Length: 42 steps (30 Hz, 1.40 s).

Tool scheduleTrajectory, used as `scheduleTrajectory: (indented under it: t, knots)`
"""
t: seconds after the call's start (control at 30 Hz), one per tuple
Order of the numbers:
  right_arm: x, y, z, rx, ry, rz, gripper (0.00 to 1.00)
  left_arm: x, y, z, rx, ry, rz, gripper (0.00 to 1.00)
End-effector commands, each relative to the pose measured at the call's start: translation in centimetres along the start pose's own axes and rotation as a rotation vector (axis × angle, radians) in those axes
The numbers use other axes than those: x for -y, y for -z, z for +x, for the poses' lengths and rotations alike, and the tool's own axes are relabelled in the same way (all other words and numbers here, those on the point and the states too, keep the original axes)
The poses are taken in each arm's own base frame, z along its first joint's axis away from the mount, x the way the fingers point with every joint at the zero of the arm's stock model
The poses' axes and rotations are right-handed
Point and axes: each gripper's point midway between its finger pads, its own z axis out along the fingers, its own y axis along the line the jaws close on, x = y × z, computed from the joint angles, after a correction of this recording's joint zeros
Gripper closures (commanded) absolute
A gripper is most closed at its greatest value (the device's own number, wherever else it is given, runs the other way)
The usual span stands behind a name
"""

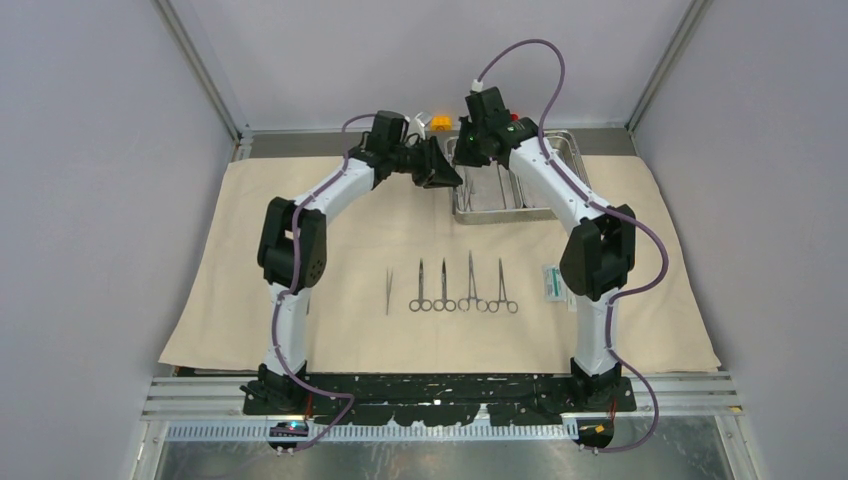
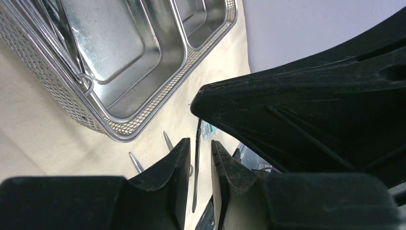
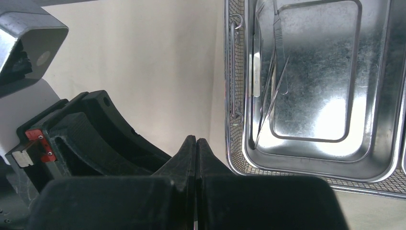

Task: Open and lay out the surgical kit
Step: Place the medical item in the surgical kit.

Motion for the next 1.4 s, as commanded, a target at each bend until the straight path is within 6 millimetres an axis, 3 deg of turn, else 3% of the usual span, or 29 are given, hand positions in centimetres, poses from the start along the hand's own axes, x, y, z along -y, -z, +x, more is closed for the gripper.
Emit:
scheduleTrajectory:
  t: [0.0,0.17,0.33,0.4,0.57,0.67,0.73,0.93,1.1,1.23,1.37]
  knots:
    - [-1.6,2.8,-2.8,0.103,0.01,-0.048,1.0,2.2,1.2,-0.7,0.025,-0.049,0.052,0.77]
    - [-1.6,2.8,-2.8,0.102,0.01,-0.049,1.0,1.9,1.1,-0.6,0.022,-0.047,0.05,0.82]
    - [-1.8,2.9,-2.7,0.099,0.013,-0.066,1.0,1.5,1.2,-0.6,0.022,-0.04,0.051,1.0]
    - [-2.0,3.0,-2.7,0.1,0.023,-0.074,0.98,1.3,1.4,-0.5,0.024,-0.04,0.048,1.0]
    - [-2.9,4.0,-2.9,0.1,0.056,-0.133,0.72,0.8,3.4,0.5,0.014,-0.079,0.023,1.0]
    - [-3.1,4.8,-3.0,0.113,0.098,-0.165,0.62,-0.5,6.0,2.6,-0.039,-0.152,-0.034,1.0]
    - [-3.4,5.5,-2.7,0.111,0.138,-0.216,0.59,-1.8,8.9,4.3,-0.08,-0.191,-0.094,1.0]
    - [-3.5,5.3,0.8,0.047,0.231,-0.368,0.57,-7.3,18.0,8.7,-0.165,-0.222,-0.235,1.0]
    - [-3.8,5.3,3.7,-0.003,0.287,-0.476,0.56,-11.7,24.0,11.5,-0.191,-0.146,-0.337,1.0]
    - [-3.5,5.0,4.7,-0.021,0.278,-0.489,0.56,-14.4,27.5,13.0,-0.214,-0.063,-0.392,1.0]
    - [-3.2,5.0,5.0,-0.014,0.271,-0.491,0.55,-17.0,29.7,14.6,-0.231,0.017,-0.431,1.0]
